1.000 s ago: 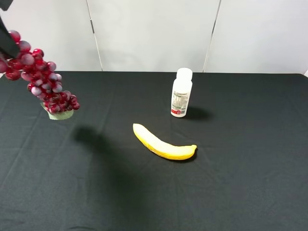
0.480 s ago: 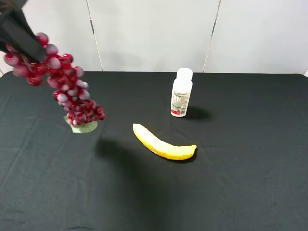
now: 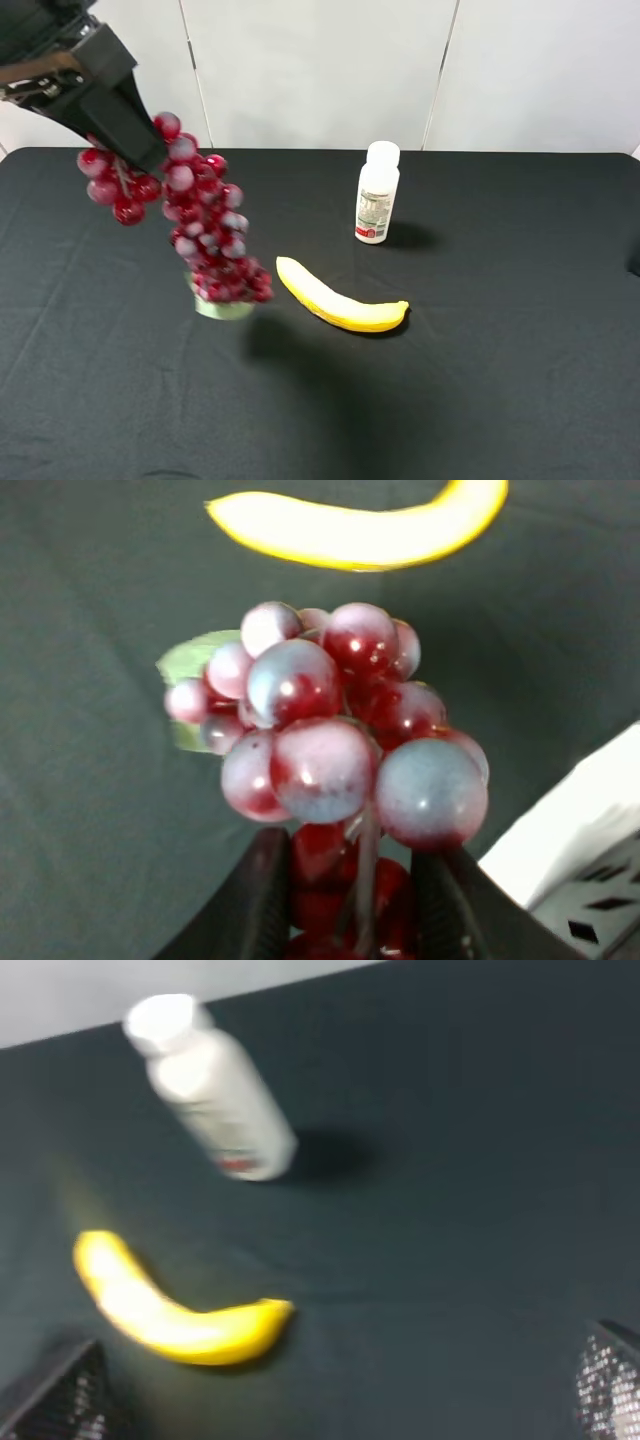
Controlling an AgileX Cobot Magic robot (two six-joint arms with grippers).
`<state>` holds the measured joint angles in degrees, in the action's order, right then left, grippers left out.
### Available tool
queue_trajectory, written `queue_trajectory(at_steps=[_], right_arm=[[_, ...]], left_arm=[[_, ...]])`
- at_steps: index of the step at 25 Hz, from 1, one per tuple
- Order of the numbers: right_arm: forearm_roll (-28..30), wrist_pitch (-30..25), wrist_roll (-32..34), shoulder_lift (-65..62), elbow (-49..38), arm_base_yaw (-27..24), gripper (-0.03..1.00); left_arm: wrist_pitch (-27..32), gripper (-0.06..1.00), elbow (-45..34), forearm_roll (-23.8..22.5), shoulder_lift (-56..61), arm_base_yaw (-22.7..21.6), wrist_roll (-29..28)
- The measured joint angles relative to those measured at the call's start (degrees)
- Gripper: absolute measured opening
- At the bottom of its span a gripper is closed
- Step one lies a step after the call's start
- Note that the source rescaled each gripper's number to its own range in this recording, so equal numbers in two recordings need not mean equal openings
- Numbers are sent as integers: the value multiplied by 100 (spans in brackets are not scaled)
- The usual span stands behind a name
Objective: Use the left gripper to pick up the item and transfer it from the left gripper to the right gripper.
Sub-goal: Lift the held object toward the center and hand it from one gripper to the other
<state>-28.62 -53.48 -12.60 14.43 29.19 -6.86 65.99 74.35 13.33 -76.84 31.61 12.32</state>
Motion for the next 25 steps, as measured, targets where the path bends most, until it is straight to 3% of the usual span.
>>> queue_trajectory(at_steps=[4, 8, 15, 20, 25], right_arm=[[-1359, 256, -1322, 267, 0, 0, 100], [-2154, 368, -2101, 268, 0, 143, 100], [-2341, 829, -2897, 721, 0, 1128, 100], [-2364, 1209, -3468, 1613, 0, 1812, 100], [-2789, 1535, -4268, 2464, 0, 2505, 100]], left_arm=[[-116, 2, 0, 0, 0, 300, 286], [-297, 2, 0, 1, 0, 514, 491], [-834, 2, 0, 7, 0, 880, 958], [-1125, 2, 0, 56, -49, 933, 1188], [-1242, 1, 0, 63, -356, 943, 1498]])
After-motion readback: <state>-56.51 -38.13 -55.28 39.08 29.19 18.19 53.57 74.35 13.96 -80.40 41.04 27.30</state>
